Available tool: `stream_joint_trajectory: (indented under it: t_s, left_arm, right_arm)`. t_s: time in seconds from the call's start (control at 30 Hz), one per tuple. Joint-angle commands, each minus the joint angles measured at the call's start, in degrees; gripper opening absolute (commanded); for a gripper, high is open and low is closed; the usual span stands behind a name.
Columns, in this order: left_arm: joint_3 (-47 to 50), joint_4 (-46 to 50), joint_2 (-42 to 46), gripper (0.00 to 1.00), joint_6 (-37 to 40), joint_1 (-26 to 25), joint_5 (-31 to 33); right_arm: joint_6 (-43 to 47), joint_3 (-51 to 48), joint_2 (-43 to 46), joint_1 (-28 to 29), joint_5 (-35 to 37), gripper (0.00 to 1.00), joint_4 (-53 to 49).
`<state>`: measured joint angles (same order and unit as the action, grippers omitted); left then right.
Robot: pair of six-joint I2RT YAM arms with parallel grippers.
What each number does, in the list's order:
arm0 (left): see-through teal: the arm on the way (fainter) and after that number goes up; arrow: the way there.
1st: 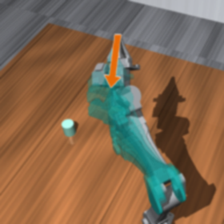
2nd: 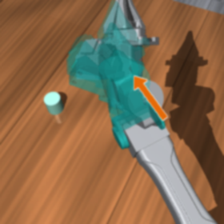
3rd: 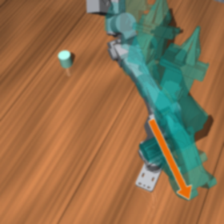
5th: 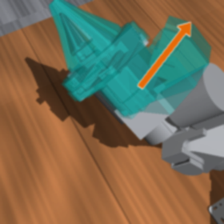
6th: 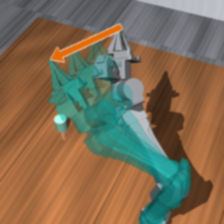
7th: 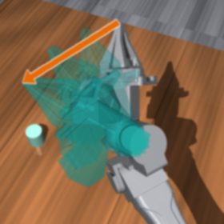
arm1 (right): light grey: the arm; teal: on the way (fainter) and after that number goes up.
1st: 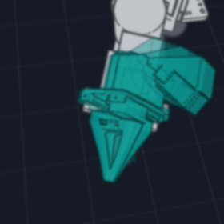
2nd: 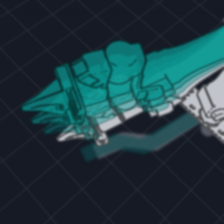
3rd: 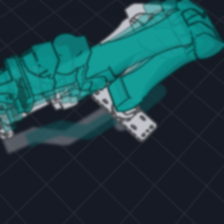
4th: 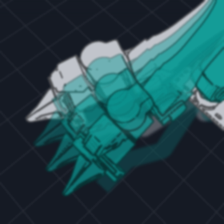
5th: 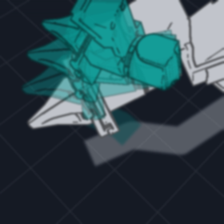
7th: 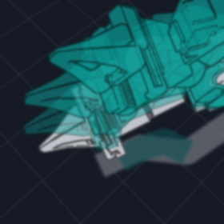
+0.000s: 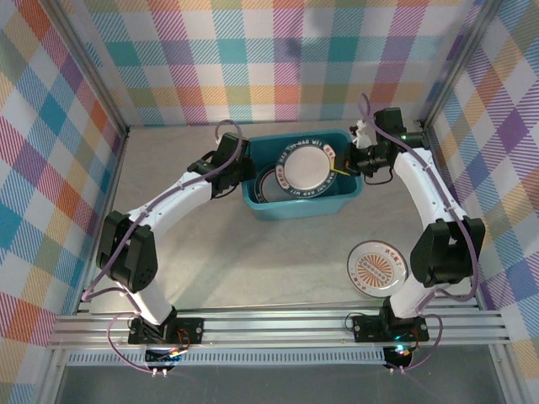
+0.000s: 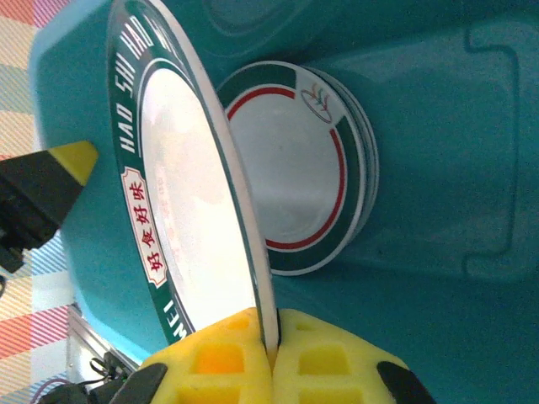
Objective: Place the plates into the plastic bin on the countertop
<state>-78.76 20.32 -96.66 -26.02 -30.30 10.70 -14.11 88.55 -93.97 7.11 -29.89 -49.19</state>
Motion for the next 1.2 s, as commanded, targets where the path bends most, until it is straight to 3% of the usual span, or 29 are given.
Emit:
stream_joint_trajectory:
  t_s: [0.0,0.37,0.9,1.17]
  left_arm:
    - [1.89,-3.45,3.44,0.17,4.42,-2.11,3.86]
    - [2.48,-3.87,3.51,0.16,4.41,-4.19,5.97]
    - [0.11,-2.66,2.1,0.15,5.56,-5.55,7.45]
    - [-0.08,-2.03,2.16,0.15,5.68,-5.73,8.26]
  right_arm:
    - [-0.23,-1.52,2.34,-0.19,-0.34,0.0,4.37]
    - [2.82,-3.14,-1.98,4.22,2.58,0.0,6.11]
    - [-0.53,-2.5,-14.5,7.86,2.03,0.0,12.45]
    - [-2.78,-0.2,-18.16,10.6,6.69,0.11,11.38]
